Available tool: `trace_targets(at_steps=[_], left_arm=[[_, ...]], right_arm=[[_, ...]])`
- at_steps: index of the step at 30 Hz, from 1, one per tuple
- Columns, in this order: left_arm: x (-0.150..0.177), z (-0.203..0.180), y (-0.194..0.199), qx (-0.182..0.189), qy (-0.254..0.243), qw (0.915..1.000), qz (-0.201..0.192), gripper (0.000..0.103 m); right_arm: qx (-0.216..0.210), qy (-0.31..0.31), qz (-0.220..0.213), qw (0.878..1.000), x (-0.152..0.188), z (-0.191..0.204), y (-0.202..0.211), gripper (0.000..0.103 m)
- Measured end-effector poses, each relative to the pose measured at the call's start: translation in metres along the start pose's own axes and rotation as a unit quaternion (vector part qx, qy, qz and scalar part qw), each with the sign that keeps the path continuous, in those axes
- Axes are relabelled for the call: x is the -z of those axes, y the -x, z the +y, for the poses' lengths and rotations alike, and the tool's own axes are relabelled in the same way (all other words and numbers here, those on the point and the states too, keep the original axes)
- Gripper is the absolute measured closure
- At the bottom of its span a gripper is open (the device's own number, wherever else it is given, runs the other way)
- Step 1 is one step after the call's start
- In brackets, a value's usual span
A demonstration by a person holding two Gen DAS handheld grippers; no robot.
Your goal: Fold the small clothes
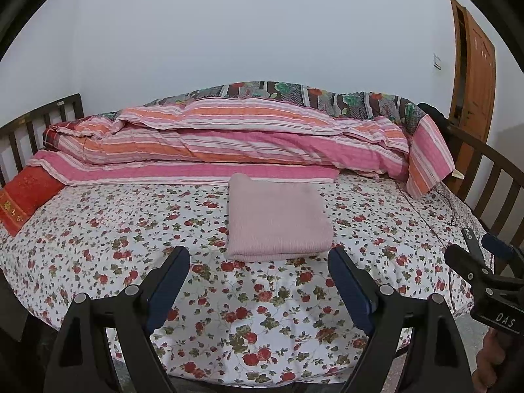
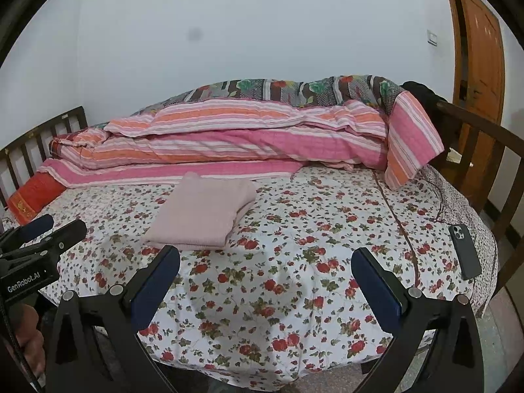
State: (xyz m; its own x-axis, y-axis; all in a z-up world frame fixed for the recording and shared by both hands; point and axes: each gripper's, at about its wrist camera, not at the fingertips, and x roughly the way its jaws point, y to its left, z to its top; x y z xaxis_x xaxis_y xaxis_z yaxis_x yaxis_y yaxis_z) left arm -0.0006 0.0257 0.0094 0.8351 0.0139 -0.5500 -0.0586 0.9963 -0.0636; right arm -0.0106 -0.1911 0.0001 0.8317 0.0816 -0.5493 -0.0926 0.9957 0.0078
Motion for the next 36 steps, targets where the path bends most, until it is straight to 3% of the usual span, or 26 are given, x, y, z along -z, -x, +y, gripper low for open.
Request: trace_targets(at_steps=[36], left_arm=[[-0.0014, 0.0023, 0.0046, -0.005, 0.002, 1.0, -0.003, 0.017]], right_arm=[[-0.005, -0.001, 0.0, 1.0, 0.0011, -0.0015, 0.003, 0.001]])
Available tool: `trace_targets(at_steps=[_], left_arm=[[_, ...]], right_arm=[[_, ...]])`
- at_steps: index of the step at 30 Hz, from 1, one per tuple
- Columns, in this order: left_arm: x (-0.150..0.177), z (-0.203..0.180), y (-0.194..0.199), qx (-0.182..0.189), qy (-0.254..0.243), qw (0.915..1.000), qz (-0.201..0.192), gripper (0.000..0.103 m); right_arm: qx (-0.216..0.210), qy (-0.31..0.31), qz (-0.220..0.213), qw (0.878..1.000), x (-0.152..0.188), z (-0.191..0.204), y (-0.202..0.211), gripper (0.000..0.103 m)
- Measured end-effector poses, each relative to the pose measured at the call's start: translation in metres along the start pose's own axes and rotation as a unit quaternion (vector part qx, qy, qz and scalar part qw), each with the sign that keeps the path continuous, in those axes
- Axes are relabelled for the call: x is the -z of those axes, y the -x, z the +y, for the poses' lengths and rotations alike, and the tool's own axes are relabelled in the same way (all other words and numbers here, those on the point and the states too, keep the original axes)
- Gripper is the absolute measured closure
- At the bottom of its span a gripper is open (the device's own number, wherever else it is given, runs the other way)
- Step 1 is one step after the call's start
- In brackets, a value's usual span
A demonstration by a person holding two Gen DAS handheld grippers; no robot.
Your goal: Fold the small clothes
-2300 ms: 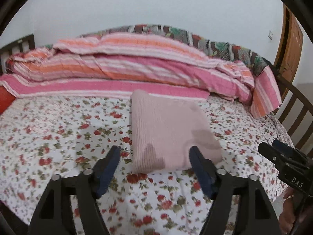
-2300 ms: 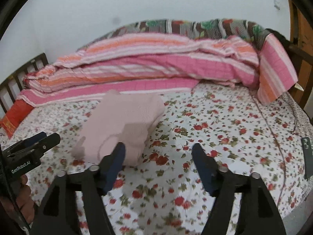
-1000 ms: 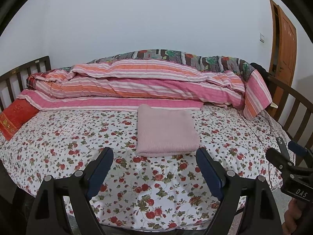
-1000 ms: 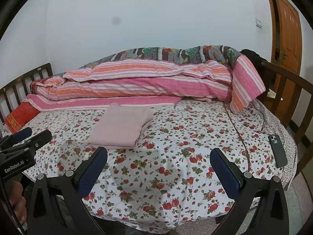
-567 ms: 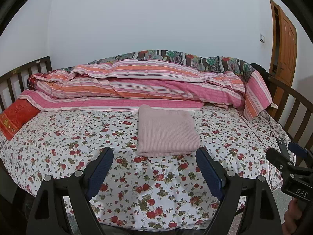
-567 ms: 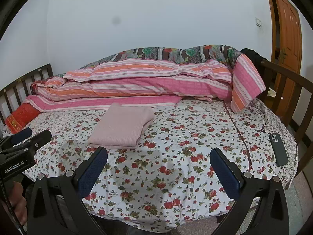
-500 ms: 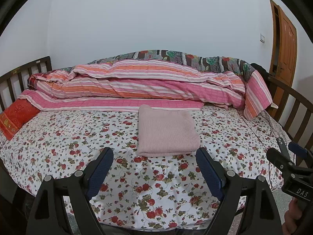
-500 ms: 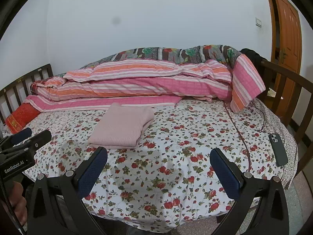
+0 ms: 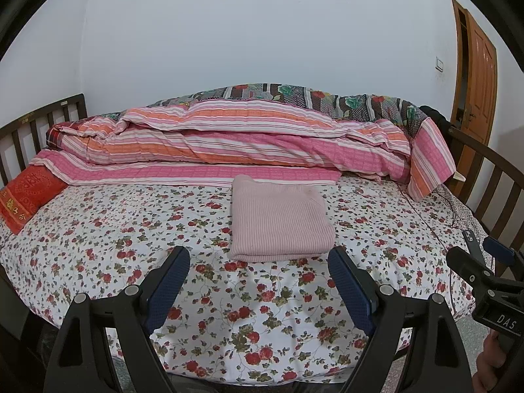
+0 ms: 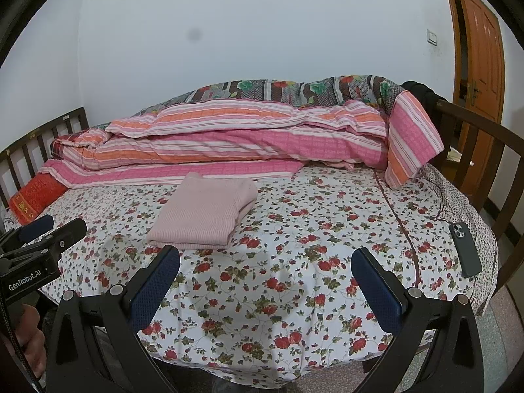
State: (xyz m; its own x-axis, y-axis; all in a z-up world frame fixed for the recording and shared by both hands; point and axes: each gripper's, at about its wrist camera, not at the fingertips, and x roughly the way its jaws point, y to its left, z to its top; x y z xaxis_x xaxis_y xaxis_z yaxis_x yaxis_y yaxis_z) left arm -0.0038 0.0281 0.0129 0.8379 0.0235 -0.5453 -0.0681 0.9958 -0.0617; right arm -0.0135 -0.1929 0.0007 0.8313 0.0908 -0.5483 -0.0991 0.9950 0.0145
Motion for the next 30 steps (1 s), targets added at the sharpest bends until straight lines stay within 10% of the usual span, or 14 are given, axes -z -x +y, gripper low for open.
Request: trace_targets(at_steps=[30], left_arm=[[0.0002, -0.0007, 0.0014, -0.001, 0.0, 1.0, -0.001, 0.017]], right_arm=[[0.0, 0.0, -0.001, 1.0, 0.0001, 0.0007, 0.0011, 0.001]])
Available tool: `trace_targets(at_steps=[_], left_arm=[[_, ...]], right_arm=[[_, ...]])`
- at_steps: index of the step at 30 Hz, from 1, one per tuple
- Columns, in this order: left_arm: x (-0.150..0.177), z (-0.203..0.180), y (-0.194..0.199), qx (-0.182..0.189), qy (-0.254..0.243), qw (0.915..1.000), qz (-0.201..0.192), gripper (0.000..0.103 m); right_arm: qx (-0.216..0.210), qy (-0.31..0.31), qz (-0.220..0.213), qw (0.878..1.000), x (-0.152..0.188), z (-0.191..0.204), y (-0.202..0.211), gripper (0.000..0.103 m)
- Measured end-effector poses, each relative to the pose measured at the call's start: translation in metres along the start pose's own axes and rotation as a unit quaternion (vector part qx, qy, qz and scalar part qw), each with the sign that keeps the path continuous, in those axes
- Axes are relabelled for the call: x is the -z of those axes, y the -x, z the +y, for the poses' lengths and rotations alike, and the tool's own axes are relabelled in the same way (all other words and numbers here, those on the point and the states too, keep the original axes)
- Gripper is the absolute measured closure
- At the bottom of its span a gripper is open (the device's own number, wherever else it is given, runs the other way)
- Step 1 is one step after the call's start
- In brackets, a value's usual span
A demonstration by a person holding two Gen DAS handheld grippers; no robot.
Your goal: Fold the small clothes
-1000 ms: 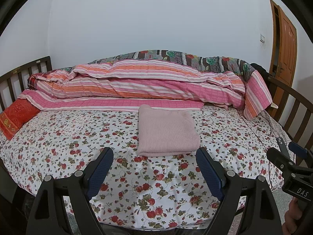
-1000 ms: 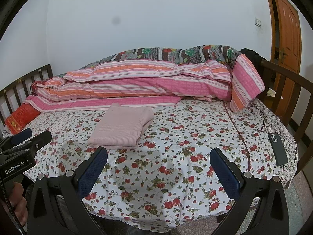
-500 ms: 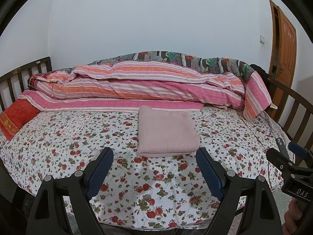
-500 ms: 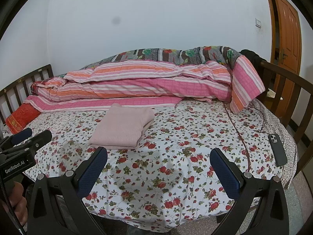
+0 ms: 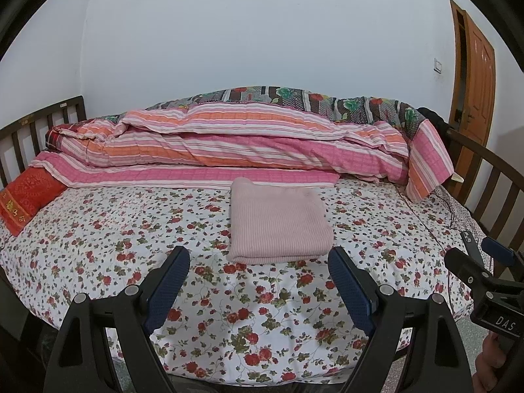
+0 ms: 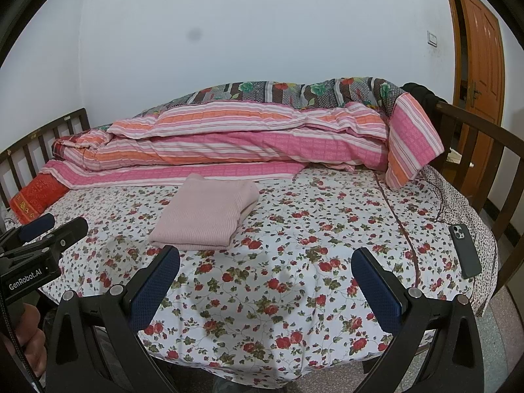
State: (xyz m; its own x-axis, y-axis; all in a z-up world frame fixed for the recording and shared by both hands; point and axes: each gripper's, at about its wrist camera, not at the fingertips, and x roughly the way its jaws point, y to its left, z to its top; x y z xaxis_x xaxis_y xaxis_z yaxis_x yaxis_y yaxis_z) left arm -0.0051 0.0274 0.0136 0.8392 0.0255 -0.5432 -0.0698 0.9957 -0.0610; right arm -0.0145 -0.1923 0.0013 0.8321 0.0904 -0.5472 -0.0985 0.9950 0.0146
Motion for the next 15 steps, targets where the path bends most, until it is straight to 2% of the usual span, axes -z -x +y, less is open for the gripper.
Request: trace_targets(at_steps=[15], left_arm=[[-0.0007, -0.0011, 0.0002, 0.002, 0.003, 1.0, -0.001, 0.017]], right_arm=[[-0.001, 0.0, -0.001, 1.0, -0.0001, 0.0016, 0.001, 0.001]])
